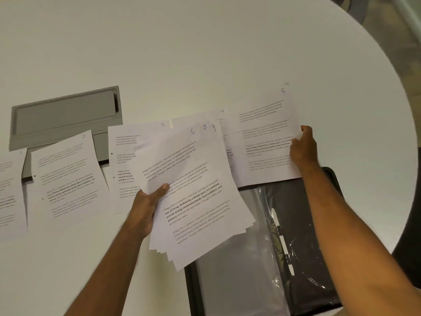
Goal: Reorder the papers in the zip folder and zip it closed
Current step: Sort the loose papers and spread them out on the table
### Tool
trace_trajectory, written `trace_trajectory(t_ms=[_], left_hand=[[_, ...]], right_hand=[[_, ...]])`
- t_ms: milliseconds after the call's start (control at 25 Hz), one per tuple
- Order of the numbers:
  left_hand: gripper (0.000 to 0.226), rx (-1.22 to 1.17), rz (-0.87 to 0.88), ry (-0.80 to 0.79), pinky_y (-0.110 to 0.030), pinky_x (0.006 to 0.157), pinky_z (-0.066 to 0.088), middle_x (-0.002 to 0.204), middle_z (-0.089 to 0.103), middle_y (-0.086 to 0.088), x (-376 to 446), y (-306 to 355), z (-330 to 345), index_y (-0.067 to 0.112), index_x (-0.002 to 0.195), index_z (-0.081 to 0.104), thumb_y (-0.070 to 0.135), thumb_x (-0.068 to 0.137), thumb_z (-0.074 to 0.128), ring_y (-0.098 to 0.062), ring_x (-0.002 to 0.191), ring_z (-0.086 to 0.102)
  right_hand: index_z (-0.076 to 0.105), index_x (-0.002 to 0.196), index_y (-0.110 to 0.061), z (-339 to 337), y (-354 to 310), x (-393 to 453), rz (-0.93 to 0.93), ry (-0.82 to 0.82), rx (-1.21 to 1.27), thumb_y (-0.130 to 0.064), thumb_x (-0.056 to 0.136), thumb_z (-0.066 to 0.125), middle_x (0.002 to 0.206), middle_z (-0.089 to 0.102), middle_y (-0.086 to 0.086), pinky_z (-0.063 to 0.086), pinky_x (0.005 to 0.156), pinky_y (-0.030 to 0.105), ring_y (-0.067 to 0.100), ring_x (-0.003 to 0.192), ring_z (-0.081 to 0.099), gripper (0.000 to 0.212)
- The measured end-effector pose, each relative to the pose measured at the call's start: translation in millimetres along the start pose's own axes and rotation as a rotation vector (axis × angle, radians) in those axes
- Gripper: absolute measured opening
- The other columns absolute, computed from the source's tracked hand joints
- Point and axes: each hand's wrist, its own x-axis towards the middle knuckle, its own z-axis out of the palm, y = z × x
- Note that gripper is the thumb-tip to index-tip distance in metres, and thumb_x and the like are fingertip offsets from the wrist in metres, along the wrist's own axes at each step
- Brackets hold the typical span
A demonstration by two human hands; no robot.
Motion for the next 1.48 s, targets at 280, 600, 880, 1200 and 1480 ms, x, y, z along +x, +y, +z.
trace_trajectory(t_ms=[280,600,880,1200,1480], left_hand=[[0.033,-0.018,0.003,-0.016,-0.043,0.074,0.063,0.117,0.074,-0.017,-1,2,0,0.009,0.126,0.066,0.004,0.094,0.064,-0.033,0.098,0.075],[0.037,-0.073,-0.017,-0.076,-0.042,0.074,0.063,0.119,0.073,-0.017,-20,2,-7,0.008,0.131,0.062,0.003,0.094,0.063,-0.032,0.100,0.074],[0.036,-0.013,0.014,-0.126,-0.042,0.084,0.062,0.122,0.072,-0.017,-61,-3,-62,0.003,0.130,0.063,0.006,0.094,0.065,-0.033,0.109,0.072],[0.047,-0.133,0.057,-0.103,-0.044,0.087,0.060,0.129,0.069,-0.017,-125,-16,-215,0.005,0.134,0.060,0.010,0.088,0.069,-0.035,0.116,0.068],[0.043,-0.195,0.080,-0.019,-0.056,0.100,0.053,0.130,0.068,-0.019,-176,-25,-390,0.007,0.135,0.061,0.021,0.095,0.066,-0.039,0.120,0.065]], right_hand=[[0.035,0.149,-0.012,6,16,30,0.023,0.081,-0.250,-0.001,0.099,0.053,0.147,0.046,0.019,0.040,0.112,0.056,0.040,0.133,0.047,0.054],[0.059,0.131,-0.019,41,-31,-65,-0.179,0.079,0.151,-0.024,0.101,0.060,0.141,0.049,0.003,0.050,0.107,0.038,0.013,0.120,0.053,0.030],[0.067,0.104,-0.027,83,-112,-238,-0.120,-0.327,0.471,-0.043,0.098,0.067,0.099,0.071,-0.017,0.054,0.076,0.021,-0.001,0.088,0.067,0.017],[0.059,0.108,-0.021,155,-136,-378,-0.114,-0.308,0.308,-0.028,0.086,0.084,0.096,0.070,-0.004,0.057,0.070,0.021,0.009,0.082,0.068,0.034],[0.067,0.101,-0.023,262,-158,-519,-0.100,-0.325,0.301,-0.026,0.098,0.069,0.092,0.074,-0.006,0.060,0.083,0.036,0.010,0.086,0.070,0.005]])
